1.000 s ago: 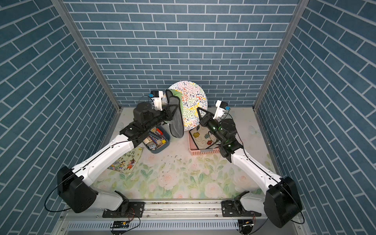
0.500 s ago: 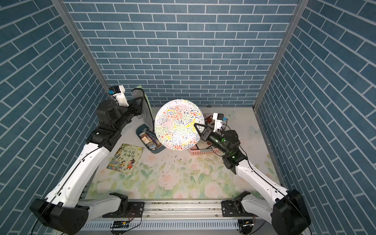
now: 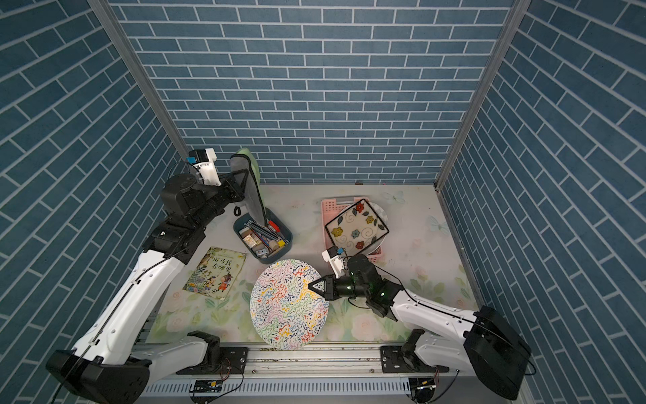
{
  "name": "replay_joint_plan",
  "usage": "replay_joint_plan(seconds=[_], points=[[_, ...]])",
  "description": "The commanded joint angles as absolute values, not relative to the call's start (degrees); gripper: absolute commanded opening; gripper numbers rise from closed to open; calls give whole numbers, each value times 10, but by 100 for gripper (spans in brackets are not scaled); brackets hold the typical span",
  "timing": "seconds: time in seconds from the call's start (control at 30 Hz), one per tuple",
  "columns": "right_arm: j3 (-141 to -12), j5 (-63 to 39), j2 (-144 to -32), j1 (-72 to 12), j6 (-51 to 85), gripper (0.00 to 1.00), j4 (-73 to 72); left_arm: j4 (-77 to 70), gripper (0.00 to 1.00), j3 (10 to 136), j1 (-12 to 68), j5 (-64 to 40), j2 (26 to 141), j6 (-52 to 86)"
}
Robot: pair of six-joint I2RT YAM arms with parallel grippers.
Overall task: Wipe the wet plate dry
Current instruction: Place the plate at the center of the board.
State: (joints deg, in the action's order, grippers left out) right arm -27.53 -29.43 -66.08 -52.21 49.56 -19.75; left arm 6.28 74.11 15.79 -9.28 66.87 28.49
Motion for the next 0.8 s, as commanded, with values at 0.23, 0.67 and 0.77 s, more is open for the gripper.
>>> replay_joint_plan(seconds=[0.23, 0.67, 0.77], points=[[-255, -183, -773, -524, 480, 0, -289, 55, 0, 719, 159, -118, 668, 290], [-331, -20, -890, -523, 424, 13, -94, 42, 0, 699, 159, -122, 662, 297], [-331, -12, -905, -525, 412, 29, -91, 40, 0, 696, 159, -121, 660, 298]])
